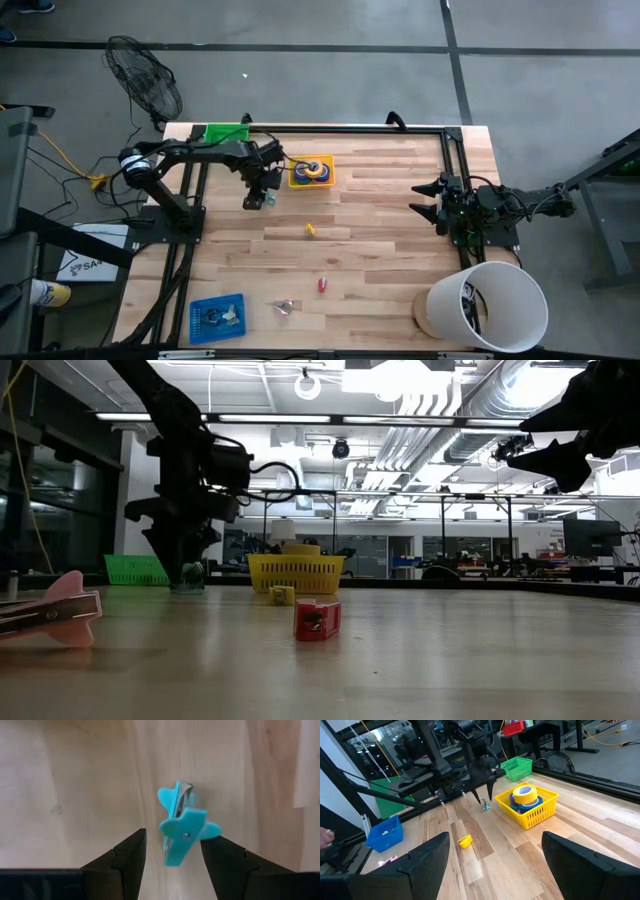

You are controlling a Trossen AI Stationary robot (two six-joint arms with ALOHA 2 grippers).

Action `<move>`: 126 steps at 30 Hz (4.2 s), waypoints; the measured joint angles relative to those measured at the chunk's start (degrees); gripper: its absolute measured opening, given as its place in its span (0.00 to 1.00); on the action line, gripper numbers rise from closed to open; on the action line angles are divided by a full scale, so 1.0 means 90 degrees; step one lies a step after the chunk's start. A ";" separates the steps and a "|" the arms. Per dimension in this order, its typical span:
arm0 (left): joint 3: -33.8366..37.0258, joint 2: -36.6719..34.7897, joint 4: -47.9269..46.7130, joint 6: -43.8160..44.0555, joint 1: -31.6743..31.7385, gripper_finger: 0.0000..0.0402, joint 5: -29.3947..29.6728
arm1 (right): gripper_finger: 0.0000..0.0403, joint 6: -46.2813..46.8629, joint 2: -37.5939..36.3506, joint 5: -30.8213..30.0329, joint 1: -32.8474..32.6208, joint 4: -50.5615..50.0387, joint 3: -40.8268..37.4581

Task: Pick and place Stapler, Stapler remover, tape
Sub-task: Put the light blue staple remover into the blue bin, then put the pink staple remover into the blue bin

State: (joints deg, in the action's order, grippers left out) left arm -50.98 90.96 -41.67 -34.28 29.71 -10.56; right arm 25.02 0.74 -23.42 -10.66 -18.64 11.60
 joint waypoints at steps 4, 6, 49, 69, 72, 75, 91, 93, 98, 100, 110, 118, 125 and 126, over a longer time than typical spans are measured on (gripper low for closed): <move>0.0000 0.0093 0.0154 0.0000 -0.0237 0.45 0.0289 | 0.76 -0.0001 0.0001 0.0000 0.0001 -0.0001 0.0000; 0.0000 0.0097 0.0169 0.0000 -0.0322 0.42 0.0402 | 0.76 -0.0001 0.0000 0.0000 -0.0001 0.0001 0.0000; -0.1134 -0.0447 -0.3504 0.4002 -0.1787 0.09 -0.3437 | 0.76 0.0000 0.0002 -0.0019 -0.0001 -0.0002 0.0000; -0.1130 -0.0447 -0.2834 0.7942 -0.5419 0.09 -0.3202 | 0.76 0.0000 0.0002 -0.0019 0.0001 -0.0002 0.0000; -0.1131 -0.0447 -0.2462 0.8357 -0.6003 0.09 -0.3171 | 0.76 -0.0002 0.0002 -0.0019 0.0001 -0.0002 0.0000; -0.1129 -0.0447 -0.2004 0.8826 -0.6554 0.09 -0.2967 | 0.76 -0.0001 0.0002 -0.0019 0.0000 -0.0002 0.0000; -0.1127 -0.0445 -0.1035 1.0844 -0.8078 0.09 -0.2196 | 0.76 -0.0002 0.0002 -0.0021 -0.0001 -0.0002 0.0000; -0.1127 -0.0445 -0.1042 1.0913 -0.8141 0.09 -0.2169 | 0.76 0.0000 0.0002 -0.0021 0.0001 -0.0002 0.0000; -0.1127 -0.0442 -0.1167 1.1255 -0.8183 0.10 -0.1919 | 0.76 -0.0001 0.0002 -0.0022 0.0001 -0.0004 0.0000; -0.1124 -0.0440 -0.1322 1.1381 -0.8183 0.15 -0.1874 | 0.76 -0.0002 0.0002 -0.0019 -0.0002 -0.0002 0.0000; -0.1122 -0.0440 -0.1364 1.1460 -0.8181 0.32 -0.1857 | 0.76 -0.0002 0.0002 -0.0022 0.0001 -0.0002 0.0000; -0.1122 -0.0440 -0.1364 1.1578 -0.8172 0.32 -0.1859 | 0.76 -0.0002 0.0002 -0.0022 0.0001 -0.0003 0.0000; -0.1122 -0.0440 -0.1219 1.1524 -0.8127 0.33 -0.1864 | 0.76 0.0000 0.0002 -0.0022 0.0001 -0.0002 0.0000; -0.1124 -0.0440 -0.1205 1.1496 -0.8079 0.33 -0.1884 | 0.76 0.0000 0.0002 -0.0022 0.0001 -0.0004 0.0000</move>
State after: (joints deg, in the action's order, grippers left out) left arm -61.10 87.00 -52.51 69.18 -43.00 -27.51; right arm 25.01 0.75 -23.62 -10.66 -18.68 11.60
